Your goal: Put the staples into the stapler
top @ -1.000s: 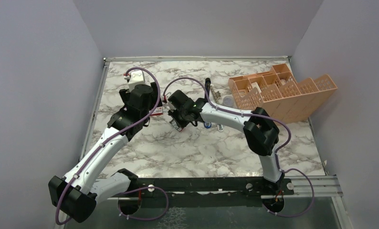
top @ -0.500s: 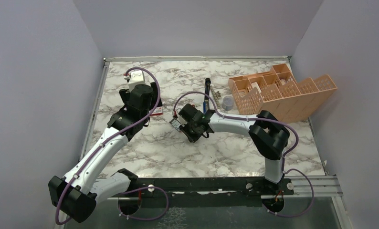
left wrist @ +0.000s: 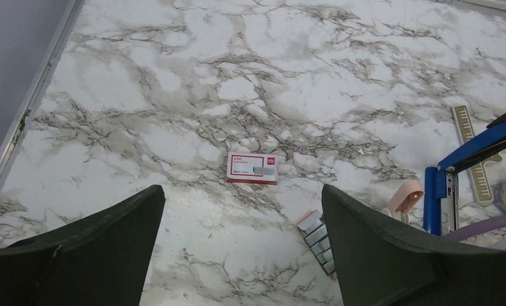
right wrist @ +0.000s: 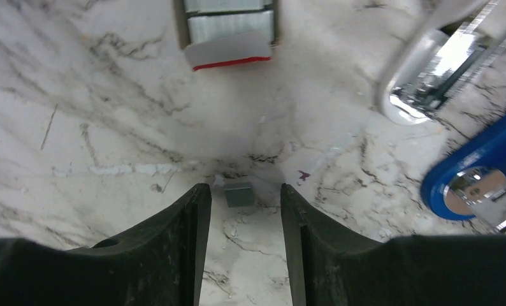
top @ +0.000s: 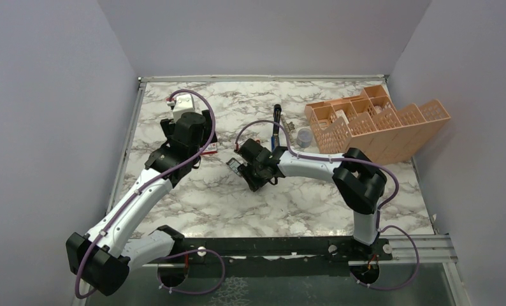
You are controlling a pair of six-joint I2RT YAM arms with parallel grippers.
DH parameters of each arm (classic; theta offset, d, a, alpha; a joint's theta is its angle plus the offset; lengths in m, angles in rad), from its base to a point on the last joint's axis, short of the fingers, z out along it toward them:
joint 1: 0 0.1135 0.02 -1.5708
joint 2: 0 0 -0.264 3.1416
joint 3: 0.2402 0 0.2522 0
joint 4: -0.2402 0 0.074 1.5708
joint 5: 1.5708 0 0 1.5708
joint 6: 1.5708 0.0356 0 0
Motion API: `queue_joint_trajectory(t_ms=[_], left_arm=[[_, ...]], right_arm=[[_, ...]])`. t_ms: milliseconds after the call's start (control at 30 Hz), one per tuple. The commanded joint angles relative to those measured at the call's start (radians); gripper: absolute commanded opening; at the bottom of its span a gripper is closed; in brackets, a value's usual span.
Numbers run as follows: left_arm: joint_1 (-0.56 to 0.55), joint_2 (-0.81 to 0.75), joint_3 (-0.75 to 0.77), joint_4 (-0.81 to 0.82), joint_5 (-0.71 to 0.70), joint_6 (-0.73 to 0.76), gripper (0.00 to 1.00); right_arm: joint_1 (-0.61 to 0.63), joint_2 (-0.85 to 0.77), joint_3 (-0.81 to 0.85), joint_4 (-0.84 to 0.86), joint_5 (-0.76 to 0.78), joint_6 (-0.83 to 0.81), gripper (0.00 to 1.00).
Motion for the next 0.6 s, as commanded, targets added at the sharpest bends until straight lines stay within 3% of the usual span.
queue_joint_trajectory(t_ms=[0,100,567], left_arm=[[0.004,-0.006,-0.003,0.011,0.006,0.008,0.93],[0.004,-0.009,-0.003,0.010,0.009,0.008,0.93],[0.004,-0.012,-0.003,0.011,0.021,0.010,0.93]], right_arm=[[0.006,-0.018,0.048,-0.054,0.177,0.231,0.49],[0.006,0.006,0.071,-0.082,0.224,0.333,0.49],[0.014,0.053,0.075,-0.115,0.237,0.393,0.48]])
